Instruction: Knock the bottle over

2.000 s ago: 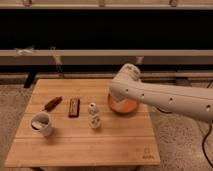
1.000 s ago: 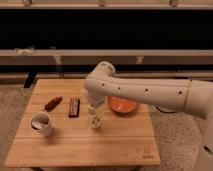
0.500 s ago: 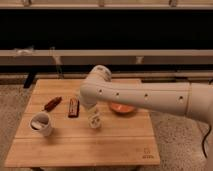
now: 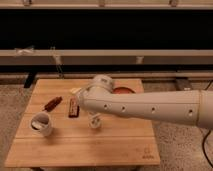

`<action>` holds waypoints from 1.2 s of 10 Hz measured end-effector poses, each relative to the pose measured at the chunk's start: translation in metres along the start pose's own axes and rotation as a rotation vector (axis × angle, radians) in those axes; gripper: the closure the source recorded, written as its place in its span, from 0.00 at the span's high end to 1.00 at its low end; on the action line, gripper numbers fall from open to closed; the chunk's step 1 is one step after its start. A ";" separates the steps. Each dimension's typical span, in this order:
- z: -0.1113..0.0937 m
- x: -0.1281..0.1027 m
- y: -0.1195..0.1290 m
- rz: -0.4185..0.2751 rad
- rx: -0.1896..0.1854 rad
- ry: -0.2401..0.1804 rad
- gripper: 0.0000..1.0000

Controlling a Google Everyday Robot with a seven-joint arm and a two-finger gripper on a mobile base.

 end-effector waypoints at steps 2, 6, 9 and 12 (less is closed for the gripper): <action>0.000 -0.004 -0.001 -0.022 0.047 0.019 0.80; -0.008 -0.007 -0.017 -0.058 0.188 0.086 0.80; 0.000 -0.017 -0.012 -0.023 0.146 0.034 0.80; 0.004 -0.041 -0.024 -0.012 0.261 -0.004 0.80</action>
